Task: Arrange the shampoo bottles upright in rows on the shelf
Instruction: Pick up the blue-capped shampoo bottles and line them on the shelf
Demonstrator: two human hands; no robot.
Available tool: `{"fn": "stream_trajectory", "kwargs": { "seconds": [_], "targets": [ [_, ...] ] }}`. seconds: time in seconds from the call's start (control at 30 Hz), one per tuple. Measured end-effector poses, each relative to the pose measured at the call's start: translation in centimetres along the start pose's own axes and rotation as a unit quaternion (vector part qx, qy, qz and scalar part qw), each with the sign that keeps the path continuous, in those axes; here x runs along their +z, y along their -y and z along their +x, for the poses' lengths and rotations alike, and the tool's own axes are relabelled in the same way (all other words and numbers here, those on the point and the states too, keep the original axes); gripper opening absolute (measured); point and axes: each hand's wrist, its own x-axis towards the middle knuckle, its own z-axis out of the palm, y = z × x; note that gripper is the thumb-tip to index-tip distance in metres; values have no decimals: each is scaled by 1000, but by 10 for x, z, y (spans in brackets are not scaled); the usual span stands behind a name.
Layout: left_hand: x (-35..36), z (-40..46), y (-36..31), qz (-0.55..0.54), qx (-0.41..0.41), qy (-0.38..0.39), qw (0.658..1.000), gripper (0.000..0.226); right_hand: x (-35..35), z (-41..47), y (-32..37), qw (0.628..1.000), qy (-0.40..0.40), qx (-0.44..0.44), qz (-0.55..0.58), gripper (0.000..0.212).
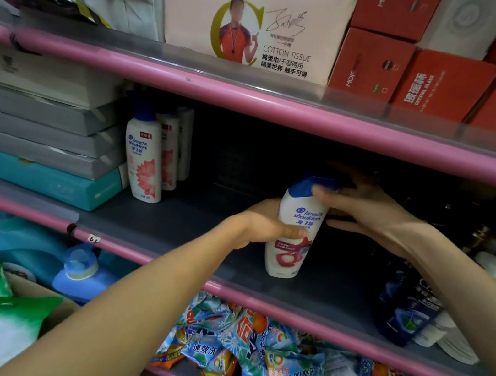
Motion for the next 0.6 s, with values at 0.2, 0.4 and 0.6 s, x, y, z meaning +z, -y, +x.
{"fn": "stream_trajectory", "kwargs": {
  "seconds": [0.2,0.4,0.6],
  "targets": [
    [38,-15,32,145,-31,-175,973,69,40,3,-32,997,-65,-21,-33,47],
    [45,-23,56,127,-74,-330,933,86,84,11,-25,994,-99,-39,-40,54],
    [-24,-36,84,107,-117,-438,885,76,158,43,15,994,-26,-87,-60,55]
  ]
}}
